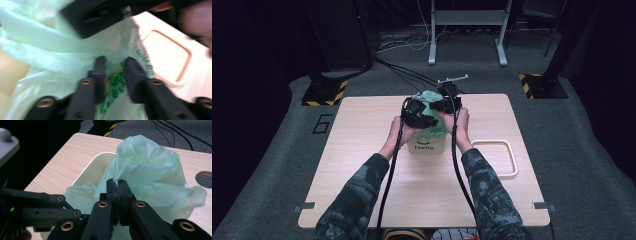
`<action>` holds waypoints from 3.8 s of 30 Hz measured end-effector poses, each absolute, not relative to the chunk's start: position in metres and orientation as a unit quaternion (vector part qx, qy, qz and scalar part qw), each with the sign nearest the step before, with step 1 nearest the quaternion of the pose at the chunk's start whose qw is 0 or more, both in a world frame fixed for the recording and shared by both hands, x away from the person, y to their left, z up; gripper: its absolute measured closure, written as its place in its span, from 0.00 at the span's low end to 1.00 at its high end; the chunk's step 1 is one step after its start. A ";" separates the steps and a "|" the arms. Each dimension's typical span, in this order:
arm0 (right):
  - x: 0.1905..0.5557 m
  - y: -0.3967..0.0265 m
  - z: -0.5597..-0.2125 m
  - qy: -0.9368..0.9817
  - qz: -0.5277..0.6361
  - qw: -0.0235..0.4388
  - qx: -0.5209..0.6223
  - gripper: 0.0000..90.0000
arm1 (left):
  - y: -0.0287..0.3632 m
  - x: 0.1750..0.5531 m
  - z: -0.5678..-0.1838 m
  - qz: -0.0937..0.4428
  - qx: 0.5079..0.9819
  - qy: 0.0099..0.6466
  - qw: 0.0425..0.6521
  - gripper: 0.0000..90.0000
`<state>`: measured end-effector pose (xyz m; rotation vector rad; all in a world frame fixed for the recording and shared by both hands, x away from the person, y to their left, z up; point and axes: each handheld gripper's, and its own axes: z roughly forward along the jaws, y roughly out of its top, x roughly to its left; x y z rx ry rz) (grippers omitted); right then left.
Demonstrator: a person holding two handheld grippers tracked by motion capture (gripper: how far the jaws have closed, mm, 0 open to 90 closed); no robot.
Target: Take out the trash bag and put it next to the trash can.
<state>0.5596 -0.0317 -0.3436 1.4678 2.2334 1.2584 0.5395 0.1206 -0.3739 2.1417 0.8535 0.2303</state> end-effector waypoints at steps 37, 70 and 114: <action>0.542 -0.030 -0.343 0.790 0.454 0.187 0.367 0.53 | 0.137 0.543 -0.307 0.085 0.803 0.323 0.494 1.00; 0.538 -0.030 -0.331 0.763 0.473 0.151 0.414 1.00 | 0.153 0.544 -0.341 0.152 0.805 0.355 0.450 0.11; 0.484 -0.090 -0.346 0.748 0.474 0.174 0.432 0.16 | 0.140 0.537 -0.344 0.203 0.804 0.306 0.467 0.91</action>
